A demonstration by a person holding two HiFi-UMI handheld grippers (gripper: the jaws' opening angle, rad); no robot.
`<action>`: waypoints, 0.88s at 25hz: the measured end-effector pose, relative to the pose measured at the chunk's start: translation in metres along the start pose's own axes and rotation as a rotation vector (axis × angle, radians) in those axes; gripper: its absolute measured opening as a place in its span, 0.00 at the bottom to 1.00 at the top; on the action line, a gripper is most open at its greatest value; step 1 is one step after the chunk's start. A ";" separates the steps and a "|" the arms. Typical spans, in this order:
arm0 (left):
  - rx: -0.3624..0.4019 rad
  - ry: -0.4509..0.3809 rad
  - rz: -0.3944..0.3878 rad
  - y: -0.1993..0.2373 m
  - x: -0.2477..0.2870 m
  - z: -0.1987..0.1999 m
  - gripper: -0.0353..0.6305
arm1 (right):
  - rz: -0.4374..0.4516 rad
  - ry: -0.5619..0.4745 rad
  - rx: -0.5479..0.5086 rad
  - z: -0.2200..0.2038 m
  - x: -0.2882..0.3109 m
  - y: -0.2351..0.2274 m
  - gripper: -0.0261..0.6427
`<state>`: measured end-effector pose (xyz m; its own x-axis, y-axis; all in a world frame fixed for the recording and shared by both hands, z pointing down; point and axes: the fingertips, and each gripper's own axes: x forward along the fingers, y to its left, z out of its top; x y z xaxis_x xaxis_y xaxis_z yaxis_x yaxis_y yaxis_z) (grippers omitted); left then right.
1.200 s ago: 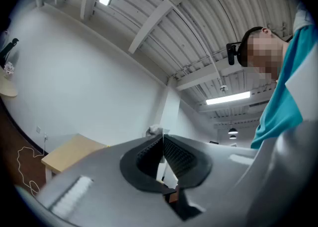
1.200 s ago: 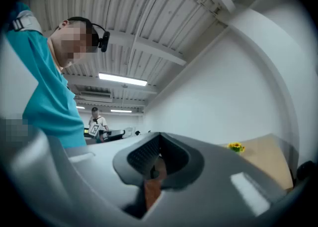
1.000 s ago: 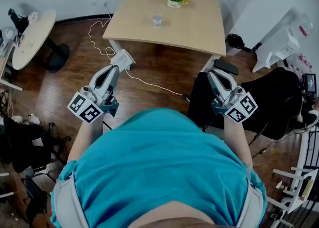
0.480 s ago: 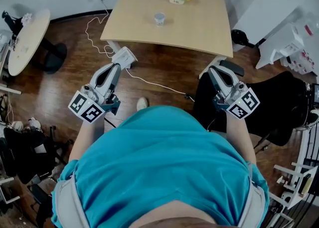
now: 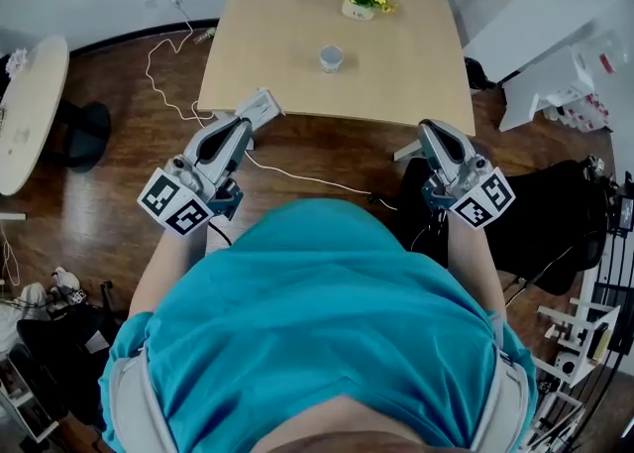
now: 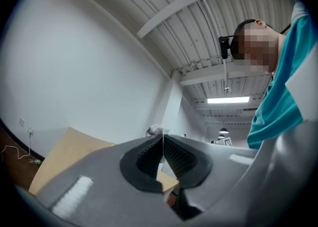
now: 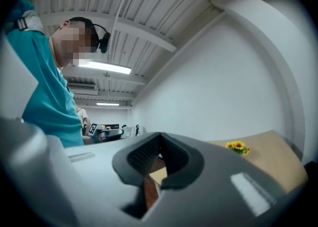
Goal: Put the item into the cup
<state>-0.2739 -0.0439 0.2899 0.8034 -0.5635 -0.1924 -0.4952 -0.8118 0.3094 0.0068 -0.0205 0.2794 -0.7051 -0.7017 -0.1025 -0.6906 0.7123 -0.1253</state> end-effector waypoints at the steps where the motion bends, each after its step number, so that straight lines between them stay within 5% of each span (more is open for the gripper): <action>1: 0.001 0.004 -0.001 0.011 0.005 0.001 0.06 | 0.003 0.010 0.006 -0.003 0.010 -0.004 0.04; 12: 0.043 0.142 0.112 0.090 0.135 -0.052 0.06 | 0.109 0.027 0.066 -0.026 0.052 -0.140 0.04; 22: 0.176 0.414 0.212 0.159 0.216 -0.132 0.06 | 0.217 0.078 0.133 -0.048 0.086 -0.226 0.04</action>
<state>-0.1359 -0.2743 0.4201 0.7250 -0.6400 0.2545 -0.6817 -0.7194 0.1331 0.0945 -0.2414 0.3459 -0.8481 -0.5258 -0.0653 -0.4985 0.8336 -0.2379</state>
